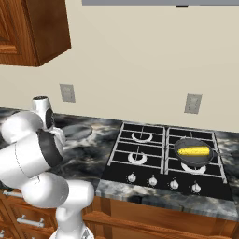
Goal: Place both pans onto different burners. Then place the corn and the chicken drumstick on different pans.
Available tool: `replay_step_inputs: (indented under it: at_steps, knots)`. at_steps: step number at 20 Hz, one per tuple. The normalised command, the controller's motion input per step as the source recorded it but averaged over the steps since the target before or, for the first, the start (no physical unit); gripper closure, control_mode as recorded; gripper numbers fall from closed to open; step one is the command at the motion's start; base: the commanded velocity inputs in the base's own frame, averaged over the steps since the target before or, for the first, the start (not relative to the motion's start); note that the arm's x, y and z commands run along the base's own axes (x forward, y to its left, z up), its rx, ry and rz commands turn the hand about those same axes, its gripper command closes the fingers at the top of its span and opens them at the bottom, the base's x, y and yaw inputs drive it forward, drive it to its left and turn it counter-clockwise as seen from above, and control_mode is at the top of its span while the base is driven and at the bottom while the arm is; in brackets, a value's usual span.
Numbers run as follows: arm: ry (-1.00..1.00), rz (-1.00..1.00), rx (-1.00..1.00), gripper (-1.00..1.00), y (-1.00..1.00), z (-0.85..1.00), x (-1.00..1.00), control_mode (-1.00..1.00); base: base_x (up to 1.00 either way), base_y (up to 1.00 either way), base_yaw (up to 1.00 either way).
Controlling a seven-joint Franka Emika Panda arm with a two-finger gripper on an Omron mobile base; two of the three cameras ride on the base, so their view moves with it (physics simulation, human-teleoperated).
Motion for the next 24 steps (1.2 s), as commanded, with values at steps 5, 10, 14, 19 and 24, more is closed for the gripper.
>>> replay_step_inputs:
  at_steps: [5,10,14,19,24]
  knots:
    - [-0.08,-0.11,-0.01,1.0,-0.37,0.0,-0.02,-1.0,0.0,0.0,0.0]
    - [-0.06,-0.11,-0.01,1.0,-0.31,0.03,0.0,-1.0,0.0,0.0,0.0]
    - [-0.08,-0.14,-0.04,1.0,-0.31,0.03,0.0,-1.0,0.0,0.0,0.0]
    - [-0.13,-0.16,-0.08,1.0,-0.27,0.0,0.0,-1.0,0.0,0.0,0.0]
    - [-0.13,-0.17,-0.11,1.0,-0.24,0.02,0.0,-1.0,0.0,0.0,0.0]
